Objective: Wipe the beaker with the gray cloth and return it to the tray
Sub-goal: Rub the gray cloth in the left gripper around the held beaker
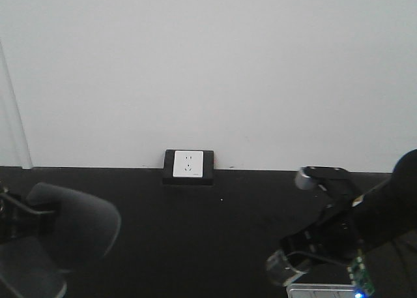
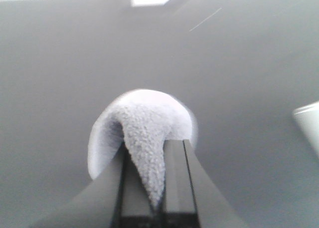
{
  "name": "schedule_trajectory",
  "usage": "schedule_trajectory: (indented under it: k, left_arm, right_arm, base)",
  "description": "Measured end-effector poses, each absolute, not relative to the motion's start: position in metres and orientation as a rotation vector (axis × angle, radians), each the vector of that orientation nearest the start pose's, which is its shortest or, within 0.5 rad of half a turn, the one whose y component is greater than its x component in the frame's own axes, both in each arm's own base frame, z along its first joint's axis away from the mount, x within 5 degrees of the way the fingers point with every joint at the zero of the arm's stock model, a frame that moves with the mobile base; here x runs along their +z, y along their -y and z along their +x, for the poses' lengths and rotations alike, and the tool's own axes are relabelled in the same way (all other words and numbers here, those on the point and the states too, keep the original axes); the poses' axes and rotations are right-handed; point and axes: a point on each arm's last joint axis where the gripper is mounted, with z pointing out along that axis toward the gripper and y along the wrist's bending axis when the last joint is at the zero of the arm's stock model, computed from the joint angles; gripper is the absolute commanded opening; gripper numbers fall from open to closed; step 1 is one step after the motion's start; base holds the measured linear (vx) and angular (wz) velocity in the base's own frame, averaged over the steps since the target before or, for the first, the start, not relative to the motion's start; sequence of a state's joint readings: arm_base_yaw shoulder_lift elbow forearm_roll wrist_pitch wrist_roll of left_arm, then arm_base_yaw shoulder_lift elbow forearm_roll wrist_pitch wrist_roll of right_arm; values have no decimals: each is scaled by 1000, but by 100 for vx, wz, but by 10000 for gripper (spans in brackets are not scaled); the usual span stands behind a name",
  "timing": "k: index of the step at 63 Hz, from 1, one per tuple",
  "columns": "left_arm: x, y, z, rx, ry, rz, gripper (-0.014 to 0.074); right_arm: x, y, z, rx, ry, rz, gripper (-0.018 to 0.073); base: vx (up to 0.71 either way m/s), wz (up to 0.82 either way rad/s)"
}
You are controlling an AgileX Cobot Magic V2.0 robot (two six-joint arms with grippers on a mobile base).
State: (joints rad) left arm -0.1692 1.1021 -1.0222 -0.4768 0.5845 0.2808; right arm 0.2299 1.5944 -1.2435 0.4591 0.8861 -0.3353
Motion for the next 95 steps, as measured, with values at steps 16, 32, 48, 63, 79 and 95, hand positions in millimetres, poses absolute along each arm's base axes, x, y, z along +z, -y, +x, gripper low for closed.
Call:
schedule_trajectory:
  k: [16, 32, 48, 63, 79, 95]
  left_arm:
    - [377, 103, 223, -676, -2159, 374, 0]
    - [358, 114, 195, -802, -2443, 621, 0]
    - [358, 114, 193, -800, -2451, 634, 0]
    - [378, 110, 224, -691, -2129, 375, 0]
    - [389, 107, 234, -690, -2001, 239, 0]
    - [363, 116, 200, -848, -2392, 493, 0]
  right_arm:
    - [298, -225, 258, 809, -2507, -649, -11]
    - [320, -240, 264, 851, -2383, -487, -11]
    - [338, -237, 273, 874, -2316, -421, -11]
    - [327, -257, 245, 907, -2454, -599, -11]
    - [311, -260, 240, 868, -2567, -684, -11]
    - [323, -262, 262, 901, -2370, -462, -11]
  base:
    - [0, 0]
    - [0, 0]
    - [0, 0]
    - [0, 0]
    - [0, 0]
    - [0, 0]
